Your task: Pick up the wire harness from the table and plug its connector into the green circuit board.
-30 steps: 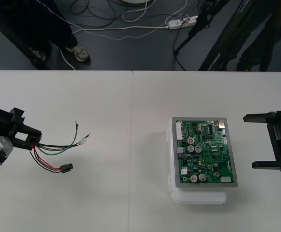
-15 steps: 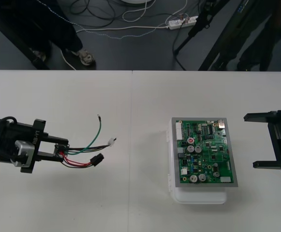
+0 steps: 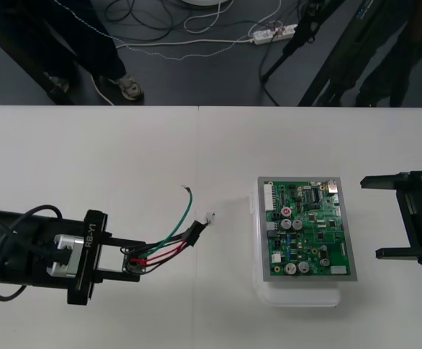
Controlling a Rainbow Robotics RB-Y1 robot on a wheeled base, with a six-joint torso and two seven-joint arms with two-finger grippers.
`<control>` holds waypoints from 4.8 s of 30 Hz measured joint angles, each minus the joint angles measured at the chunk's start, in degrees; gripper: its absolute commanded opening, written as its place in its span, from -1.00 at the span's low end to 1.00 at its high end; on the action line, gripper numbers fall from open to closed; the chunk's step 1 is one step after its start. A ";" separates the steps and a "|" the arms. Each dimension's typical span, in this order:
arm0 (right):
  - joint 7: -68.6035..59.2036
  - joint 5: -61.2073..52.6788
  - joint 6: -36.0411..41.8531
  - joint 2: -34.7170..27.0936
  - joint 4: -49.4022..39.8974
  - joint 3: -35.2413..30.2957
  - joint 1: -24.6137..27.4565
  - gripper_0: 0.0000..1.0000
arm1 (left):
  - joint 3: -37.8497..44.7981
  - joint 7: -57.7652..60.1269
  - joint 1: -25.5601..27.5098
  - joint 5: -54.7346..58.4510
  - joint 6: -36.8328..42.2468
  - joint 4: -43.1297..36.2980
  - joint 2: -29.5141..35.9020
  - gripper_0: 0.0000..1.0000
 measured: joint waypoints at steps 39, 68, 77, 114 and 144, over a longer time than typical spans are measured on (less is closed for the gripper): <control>-0.01 -1.79 0.00 0.00 -0.22 0.02 0.03 1.00 | -9.51 48.71 2.08 10.53 -0.27 -6.59 -7.72 -1.00; -0.03 -2.65 0.00 0.00 -0.24 0.02 0.03 1.00 | -13.97 65.03 -7.95 19.09 -0.31 -6.60 0.11 -1.00; -0.05 -3.06 0.00 0.00 -0.24 0.02 0.03 1.00 | -14.26 65.03 -7.95 19.48 -0.31 -6.60 0.99 -1.00; -10.61 -9.00 0.00 8.05 -0.88 9.34 -6.26 1.00 | -14.26 65.07 -7.96 19.51 -0.31 -6.60 1.03 -1.00; -12.04 -9.57 0.00 16.20 -0.92 17.54 -16.09 1.00 | -14.26 65.12 -7.96 19.52 -0.34 -6.60 1.03 -1.00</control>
